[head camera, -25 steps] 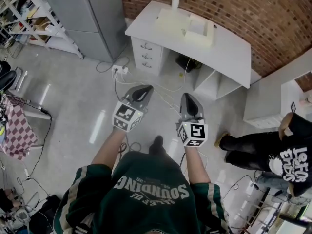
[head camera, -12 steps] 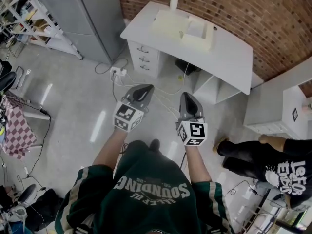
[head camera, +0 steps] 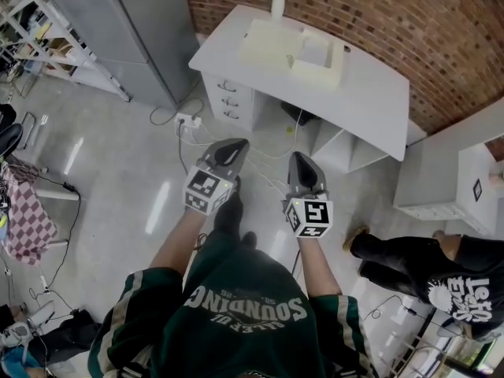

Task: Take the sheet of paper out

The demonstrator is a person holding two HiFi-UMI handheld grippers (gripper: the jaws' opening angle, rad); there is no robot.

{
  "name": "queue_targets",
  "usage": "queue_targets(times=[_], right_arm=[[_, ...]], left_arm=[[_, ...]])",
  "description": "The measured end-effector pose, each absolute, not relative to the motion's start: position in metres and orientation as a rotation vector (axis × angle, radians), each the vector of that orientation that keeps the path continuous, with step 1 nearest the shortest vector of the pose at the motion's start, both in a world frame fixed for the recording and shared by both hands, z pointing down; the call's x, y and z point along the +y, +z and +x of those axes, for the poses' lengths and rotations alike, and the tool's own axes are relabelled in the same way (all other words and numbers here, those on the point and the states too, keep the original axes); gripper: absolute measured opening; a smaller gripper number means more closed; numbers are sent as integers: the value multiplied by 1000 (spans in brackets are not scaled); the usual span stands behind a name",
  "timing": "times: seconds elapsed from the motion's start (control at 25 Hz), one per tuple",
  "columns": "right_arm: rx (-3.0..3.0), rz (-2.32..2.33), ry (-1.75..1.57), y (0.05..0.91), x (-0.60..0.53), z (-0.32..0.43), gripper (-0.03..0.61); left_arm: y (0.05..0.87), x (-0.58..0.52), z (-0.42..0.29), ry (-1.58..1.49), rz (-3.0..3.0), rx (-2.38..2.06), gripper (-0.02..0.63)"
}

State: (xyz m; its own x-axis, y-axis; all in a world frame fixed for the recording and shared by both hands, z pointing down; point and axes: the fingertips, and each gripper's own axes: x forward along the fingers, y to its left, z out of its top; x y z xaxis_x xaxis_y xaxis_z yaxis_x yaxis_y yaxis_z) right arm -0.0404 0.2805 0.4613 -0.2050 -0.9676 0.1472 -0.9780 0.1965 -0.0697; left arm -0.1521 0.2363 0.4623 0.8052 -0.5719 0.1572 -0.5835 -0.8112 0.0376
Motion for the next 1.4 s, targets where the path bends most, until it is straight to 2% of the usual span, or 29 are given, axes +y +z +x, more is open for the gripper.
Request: queue_targets(times=[0.88, 1.4], right_arm=[[-2231, 2053, 226, 456, 20, -3, -2], [-2131, 2150, 251, 461, -33, 27, -2]], left_arm=[[461, -31, -91, 217, 2974, -686, 11], [473, -93, -59, 219, 2972, -537, 11]])
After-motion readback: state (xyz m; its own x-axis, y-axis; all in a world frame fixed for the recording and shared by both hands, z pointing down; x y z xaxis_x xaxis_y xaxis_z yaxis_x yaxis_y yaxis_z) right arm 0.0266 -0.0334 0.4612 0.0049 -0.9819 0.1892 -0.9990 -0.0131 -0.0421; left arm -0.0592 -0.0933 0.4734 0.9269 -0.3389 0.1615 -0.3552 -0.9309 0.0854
